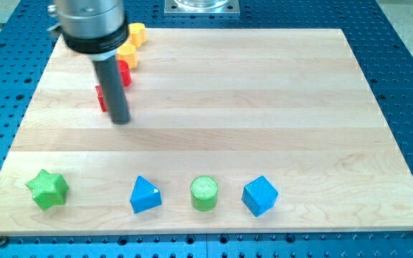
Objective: Move the green star towards the bottom of the red star
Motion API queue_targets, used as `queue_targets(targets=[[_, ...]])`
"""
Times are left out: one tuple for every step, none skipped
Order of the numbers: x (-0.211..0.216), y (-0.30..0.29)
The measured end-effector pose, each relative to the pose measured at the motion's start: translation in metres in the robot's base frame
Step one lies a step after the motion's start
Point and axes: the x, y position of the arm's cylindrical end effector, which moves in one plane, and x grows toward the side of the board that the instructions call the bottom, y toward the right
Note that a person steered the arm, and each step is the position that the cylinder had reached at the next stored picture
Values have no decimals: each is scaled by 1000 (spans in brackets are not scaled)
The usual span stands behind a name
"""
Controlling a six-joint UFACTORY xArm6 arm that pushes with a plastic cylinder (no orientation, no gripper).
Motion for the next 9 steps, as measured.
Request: queue_targets(targets=[[-1, -38], [-20, -31], [-21, -7], [-12, -6], [6, -4], [12, -2], [13, -1], [16, 0], [51, 0]])
